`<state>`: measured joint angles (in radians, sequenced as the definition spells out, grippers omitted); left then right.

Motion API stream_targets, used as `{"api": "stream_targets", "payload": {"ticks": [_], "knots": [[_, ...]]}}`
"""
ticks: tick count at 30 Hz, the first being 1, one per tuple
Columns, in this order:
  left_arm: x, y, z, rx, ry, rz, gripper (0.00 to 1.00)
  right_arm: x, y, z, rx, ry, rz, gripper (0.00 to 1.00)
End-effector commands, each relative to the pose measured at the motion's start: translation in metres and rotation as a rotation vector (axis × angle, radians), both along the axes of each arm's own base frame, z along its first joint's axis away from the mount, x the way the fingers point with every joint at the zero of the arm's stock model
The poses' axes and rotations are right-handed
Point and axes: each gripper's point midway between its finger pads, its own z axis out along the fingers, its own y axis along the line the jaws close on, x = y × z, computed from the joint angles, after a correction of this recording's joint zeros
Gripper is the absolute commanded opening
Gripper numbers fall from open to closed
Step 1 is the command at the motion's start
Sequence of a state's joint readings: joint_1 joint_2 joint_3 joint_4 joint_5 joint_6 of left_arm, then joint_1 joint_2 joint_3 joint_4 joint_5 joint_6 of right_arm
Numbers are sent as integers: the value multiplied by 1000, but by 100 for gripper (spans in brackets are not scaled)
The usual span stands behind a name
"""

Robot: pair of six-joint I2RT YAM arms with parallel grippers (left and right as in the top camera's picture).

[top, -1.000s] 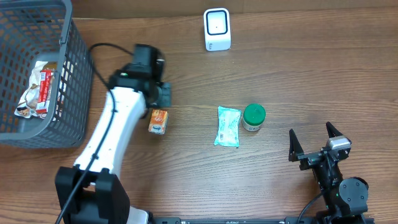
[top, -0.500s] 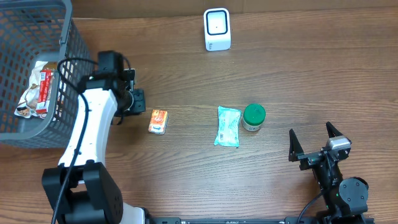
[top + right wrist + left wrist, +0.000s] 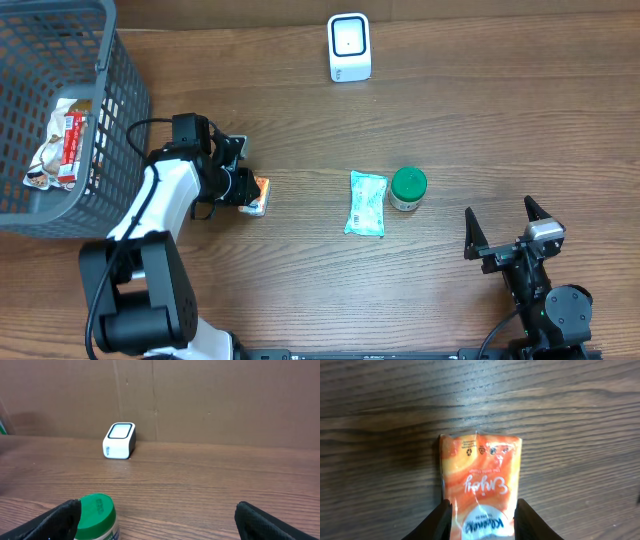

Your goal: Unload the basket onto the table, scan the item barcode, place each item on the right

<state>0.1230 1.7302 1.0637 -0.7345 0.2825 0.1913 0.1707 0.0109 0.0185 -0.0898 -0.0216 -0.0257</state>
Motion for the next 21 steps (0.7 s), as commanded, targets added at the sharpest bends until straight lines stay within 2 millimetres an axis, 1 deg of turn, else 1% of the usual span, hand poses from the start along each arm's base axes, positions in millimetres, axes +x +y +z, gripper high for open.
{"api": "stream_targets", "payload": {"ticks": [1, 4, 8, 9, 10, 12, 19, 21], "knots": [[-5, 4, -19, -32, 41, -6, 33, 0, -1, -2, -1, -4, -7, 100], [-7, 12, -29, -44, 68, 21, 34, 0, -1, -2, -1, -4, -7, 100], [-5, 10, -28, -96, 59, 34, 35, 0, -1, -2, -1, -4, -7, 100], [-4, 7, -26, -115, 55, 32, 35, 0, -1, -2, -1, -4, -7, 100], [-4, -2, -23, -165, 51, 23, 34, 0, -1, -2, -1, -4, -7, 100], [-5, -11, -20, -202, 54, 10, 34, 0, -1, -2, -1, -4, -7, 100], [-7, -36, -19, -221, 82, -11, 34, 0, -1, -2, -1, -4, -7, 100], [-7, -41, -20, -220, 82, -23, 33, 0, -1, -2, -1, -4, -7, 100]]}}
